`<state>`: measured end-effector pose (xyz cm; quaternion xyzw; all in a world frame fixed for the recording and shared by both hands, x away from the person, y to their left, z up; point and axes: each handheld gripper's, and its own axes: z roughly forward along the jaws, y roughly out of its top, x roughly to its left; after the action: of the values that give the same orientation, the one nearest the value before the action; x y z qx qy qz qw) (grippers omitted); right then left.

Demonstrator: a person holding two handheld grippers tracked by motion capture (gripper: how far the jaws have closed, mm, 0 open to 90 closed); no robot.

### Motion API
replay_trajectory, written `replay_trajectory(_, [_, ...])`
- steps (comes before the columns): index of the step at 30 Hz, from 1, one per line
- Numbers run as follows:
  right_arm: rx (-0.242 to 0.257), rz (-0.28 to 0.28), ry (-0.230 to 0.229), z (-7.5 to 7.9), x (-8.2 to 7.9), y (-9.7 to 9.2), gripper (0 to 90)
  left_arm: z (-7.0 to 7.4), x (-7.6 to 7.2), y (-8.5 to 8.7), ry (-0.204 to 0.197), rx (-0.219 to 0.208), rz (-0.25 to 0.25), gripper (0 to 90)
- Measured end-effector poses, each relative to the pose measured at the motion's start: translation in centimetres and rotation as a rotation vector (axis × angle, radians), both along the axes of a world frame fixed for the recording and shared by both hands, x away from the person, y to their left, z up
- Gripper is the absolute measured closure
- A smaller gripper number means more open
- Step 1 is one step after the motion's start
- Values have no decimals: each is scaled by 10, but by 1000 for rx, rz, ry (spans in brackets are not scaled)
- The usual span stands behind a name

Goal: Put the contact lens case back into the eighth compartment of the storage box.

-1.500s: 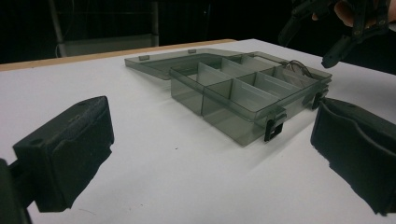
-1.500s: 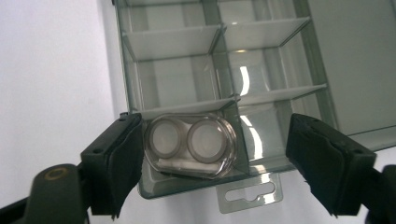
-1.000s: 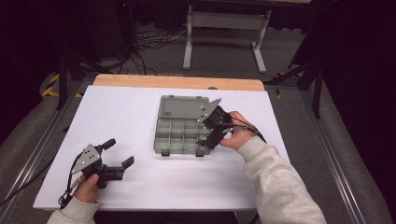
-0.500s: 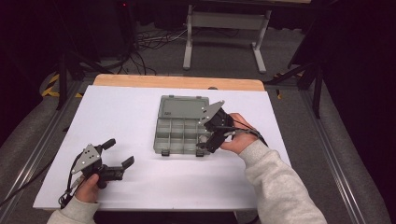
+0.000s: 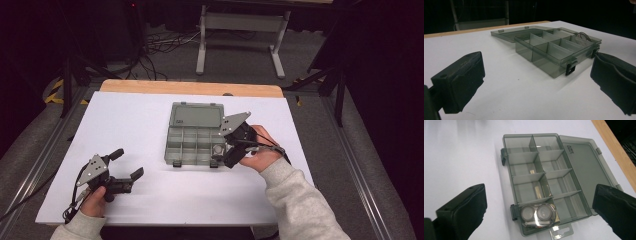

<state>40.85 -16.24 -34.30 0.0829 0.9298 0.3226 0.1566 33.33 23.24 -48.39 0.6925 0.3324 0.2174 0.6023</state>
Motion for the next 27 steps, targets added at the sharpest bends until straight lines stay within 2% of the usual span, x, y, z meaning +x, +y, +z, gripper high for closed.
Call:
replay_trajectory(8, [85,-36,-20,4,-20,-9,1,0,0,0,0,0,0,2])
replay_trajectory(14, [178,-75,-34,0,-34,-22,1,0,0,0,0,1,1,2])
replay_trajectory(17, [195,-94,-37,-4,-39,-28,1,0,0,0,-1,2,0,2])
replay_trajectory(19, [253,-96,-44,-8,-43,-33,1,0,0,0,0,0,1,2])
replay_trajectory(22, [299,-113,-38,-16,-47,-40,1,0,0,0,0,0,1,2])
replay_trajectory(27, [338,-135,-41,-29,-52,-50,1,0,0,0,0,0,2,2])
